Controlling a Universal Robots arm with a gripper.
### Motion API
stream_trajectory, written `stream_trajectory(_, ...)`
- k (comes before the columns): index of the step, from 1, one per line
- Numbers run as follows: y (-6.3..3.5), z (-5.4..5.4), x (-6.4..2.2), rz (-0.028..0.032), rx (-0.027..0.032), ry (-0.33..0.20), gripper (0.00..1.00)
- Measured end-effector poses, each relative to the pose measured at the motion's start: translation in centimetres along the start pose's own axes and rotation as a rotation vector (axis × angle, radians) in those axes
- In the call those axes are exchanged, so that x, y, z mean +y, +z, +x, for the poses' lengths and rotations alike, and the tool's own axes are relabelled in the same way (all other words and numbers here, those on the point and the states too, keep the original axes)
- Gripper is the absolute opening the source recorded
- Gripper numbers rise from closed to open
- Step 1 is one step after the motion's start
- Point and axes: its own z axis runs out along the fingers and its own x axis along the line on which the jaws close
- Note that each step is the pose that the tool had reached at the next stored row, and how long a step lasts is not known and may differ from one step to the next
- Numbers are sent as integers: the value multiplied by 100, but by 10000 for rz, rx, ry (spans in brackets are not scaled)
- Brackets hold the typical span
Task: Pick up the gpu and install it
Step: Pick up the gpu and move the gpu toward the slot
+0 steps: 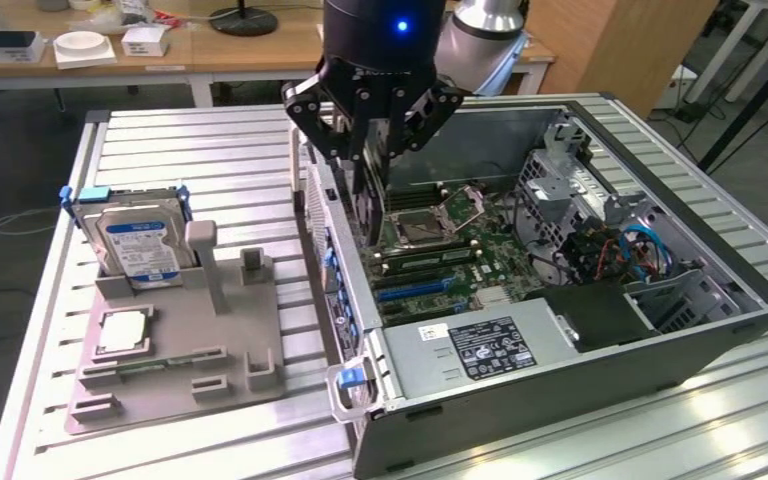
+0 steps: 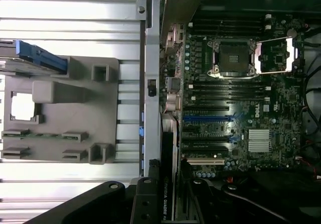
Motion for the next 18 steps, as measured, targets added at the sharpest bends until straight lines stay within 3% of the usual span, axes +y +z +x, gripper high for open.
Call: stream_trajectory(18,2,-82,1,-2,2,-54,26)
